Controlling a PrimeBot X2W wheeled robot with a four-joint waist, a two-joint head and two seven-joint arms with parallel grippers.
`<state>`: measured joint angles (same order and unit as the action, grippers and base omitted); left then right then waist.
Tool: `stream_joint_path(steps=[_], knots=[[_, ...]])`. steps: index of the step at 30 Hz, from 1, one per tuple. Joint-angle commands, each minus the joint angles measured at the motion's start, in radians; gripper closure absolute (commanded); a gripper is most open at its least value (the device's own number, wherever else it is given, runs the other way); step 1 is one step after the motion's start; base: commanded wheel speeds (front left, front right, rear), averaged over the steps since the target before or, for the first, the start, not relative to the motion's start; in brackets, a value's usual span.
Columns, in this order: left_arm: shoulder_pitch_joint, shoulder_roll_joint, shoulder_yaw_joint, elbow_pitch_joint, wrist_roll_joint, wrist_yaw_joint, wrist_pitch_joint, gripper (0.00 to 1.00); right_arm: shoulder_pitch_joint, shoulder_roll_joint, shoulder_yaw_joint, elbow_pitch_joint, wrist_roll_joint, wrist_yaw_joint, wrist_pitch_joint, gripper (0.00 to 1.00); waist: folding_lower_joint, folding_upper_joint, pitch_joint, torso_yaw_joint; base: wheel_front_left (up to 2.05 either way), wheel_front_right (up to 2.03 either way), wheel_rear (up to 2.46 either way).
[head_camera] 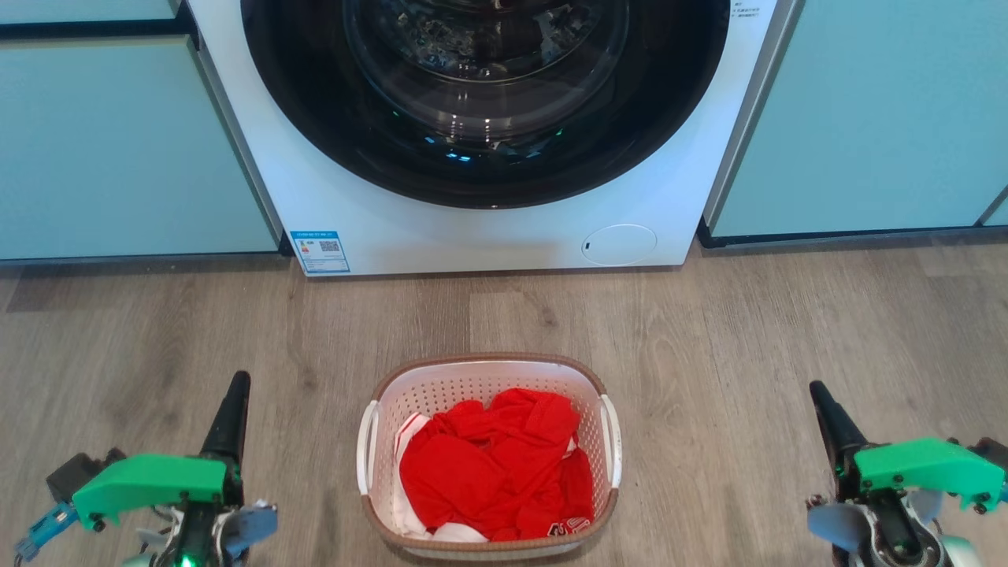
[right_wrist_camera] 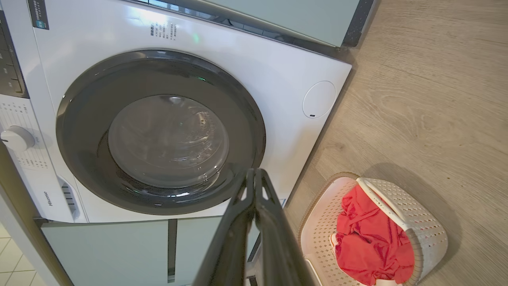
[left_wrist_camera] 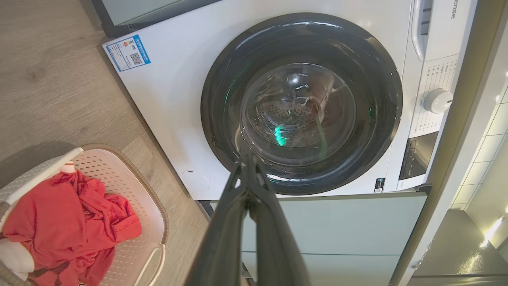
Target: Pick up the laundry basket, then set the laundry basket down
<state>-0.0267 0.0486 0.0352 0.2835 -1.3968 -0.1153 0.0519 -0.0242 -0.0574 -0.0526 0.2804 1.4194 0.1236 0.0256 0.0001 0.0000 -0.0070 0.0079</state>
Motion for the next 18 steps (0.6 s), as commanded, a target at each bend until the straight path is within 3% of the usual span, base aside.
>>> stream_joint_path(steps=[1,18], knots=[[-0.061,0.003,0.036,-0.034,-0.024,-0.009,0.008,1.0,-0.061,-0.015,0.009,-0.035,0.026,0.006,0.01,1.0,-0.0001,0.0,0.001,0.0,0.0,0.0,0.0],[-0.08,0.002,0.077,-0.038,-0.202,-0.015,0.059,1.0,-0.08,-0.015,-0.029,-0.037,0.205,0.007,0.061,1.0,-0.0001,0.0,0.01,-0.008,0.0,0.0,0.0]])
